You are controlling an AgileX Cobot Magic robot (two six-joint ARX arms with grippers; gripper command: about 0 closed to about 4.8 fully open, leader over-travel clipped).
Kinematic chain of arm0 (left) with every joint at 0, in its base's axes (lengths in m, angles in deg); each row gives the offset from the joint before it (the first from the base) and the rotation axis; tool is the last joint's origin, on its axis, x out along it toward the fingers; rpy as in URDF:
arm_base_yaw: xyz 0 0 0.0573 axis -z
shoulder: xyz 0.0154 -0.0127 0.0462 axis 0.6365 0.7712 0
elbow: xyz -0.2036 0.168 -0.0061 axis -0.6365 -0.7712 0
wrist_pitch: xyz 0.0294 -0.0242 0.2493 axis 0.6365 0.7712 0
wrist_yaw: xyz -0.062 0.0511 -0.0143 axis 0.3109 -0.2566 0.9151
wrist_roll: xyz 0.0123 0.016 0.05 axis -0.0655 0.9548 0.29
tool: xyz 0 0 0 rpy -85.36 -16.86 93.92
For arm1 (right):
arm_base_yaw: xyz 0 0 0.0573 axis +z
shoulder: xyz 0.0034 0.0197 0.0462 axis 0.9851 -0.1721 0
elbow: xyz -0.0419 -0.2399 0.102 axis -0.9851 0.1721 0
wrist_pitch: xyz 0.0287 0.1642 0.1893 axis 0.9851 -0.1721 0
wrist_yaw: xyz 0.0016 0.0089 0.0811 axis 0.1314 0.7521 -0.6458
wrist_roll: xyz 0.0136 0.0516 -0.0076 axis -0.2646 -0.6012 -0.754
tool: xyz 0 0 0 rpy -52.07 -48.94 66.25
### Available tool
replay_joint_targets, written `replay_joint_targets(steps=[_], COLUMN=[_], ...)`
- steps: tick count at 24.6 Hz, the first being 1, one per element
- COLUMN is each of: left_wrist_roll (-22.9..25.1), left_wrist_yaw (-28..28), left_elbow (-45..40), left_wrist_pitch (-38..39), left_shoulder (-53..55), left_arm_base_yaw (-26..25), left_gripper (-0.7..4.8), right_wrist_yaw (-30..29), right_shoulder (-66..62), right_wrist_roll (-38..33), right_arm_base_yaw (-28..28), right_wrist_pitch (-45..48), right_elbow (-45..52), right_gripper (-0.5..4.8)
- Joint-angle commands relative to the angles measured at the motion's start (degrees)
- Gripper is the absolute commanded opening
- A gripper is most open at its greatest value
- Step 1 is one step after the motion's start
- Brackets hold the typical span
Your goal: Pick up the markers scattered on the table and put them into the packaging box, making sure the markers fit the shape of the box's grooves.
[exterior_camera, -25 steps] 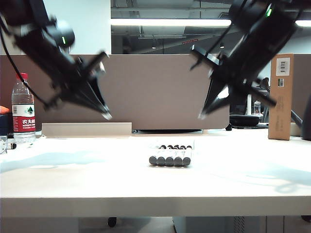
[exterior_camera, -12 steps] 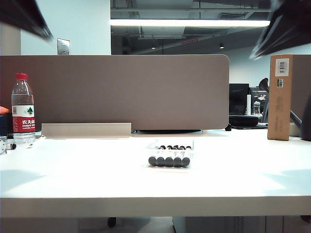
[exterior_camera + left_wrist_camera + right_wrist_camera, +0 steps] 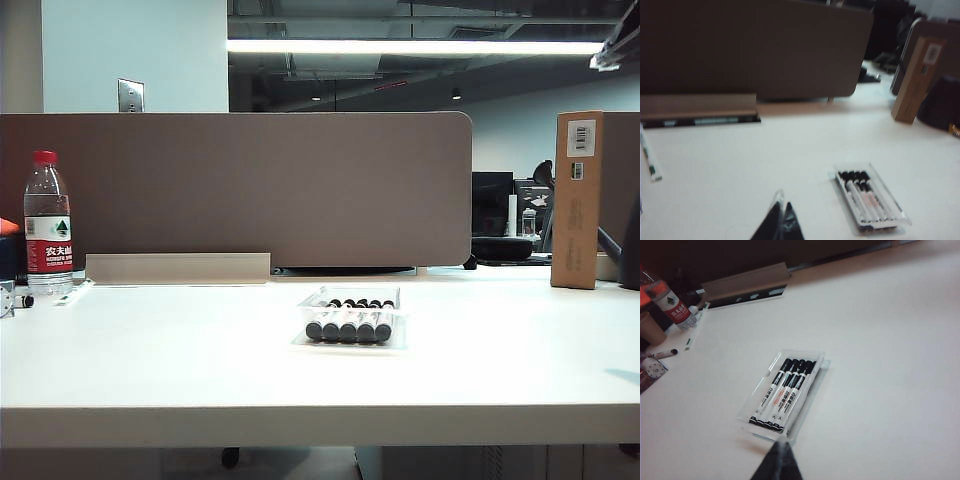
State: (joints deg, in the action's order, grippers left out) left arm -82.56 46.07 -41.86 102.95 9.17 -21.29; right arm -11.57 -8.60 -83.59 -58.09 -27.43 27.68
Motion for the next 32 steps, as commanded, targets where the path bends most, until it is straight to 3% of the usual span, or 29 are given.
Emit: replay_joint_targets(steps=[1, 6, 15, 20, 21, 23, 25, 28, 32], left_wrist_roll=[-0.7, -1.1, -1.1, 5.3, 5.6, 4.5, 1.4, -2.7, 1.1], left_wrist_yaw=[0.5, 0.8, 0.5, -1.9, -3.1, -5.8, -4.3, 5.8, 10.7], left_elbow=[-1.6, -1.7, -1.7, -2.7, -3.8, -10.9, -15.5, -20.9, -23.2], left_wrist_pitch=[2.7, 7.5, 8.4, 8.1, 7.0, -3.3, -9.9, -15.1, -15.3], left_shoulder=[-6.8, -7.1, -7.2, -7.2, -7.2, -7.2, -7.2, -7.2, -7.2], left_arm_base_yaw=[0.0, 0.3, 0.3, 0.3, 0.3, -2.9, -6.5, -13.8, -18.5], left_gripper=[-0.02, -0.02, -0.02, -0.02, -0.02, -0.02, -0.02, -0.02, -0.02], right_wrist_yaw=[0.0, 0.2, 0.1, 0.0, 0.1, 0.0, 0.0, 0.0, 0.0], right_shoulder=[0.9, 0.9, 0.9, 0.9, 0.9, 0.9, 0.9, 0.9, 0.9], right_wrist_roll=[0.3, 0.3, 0.3, 0.3, 0.3, 0.3, 0.3, 0.3, 0.3], right_arm_base_yaw=[0.0, 0.0, 0.0, 0.0, 0.0, 0.0, 0.0, 0.0, 0.0], right_wrist_pitch=[0.7, 0.3, 0.3, 0.3, 0.3, 0.3, 0.3, 0.3, 0.3], right_elbow=[-0.3, -0.3, -0.3, -0.3, -0.3, -0.3, -0.3, -0.3, -0.3], right_gripper=[-0.01, -0.01, -0.01, -0.01, -0.01, -0.01, -0.01, -0.01, -0.01])
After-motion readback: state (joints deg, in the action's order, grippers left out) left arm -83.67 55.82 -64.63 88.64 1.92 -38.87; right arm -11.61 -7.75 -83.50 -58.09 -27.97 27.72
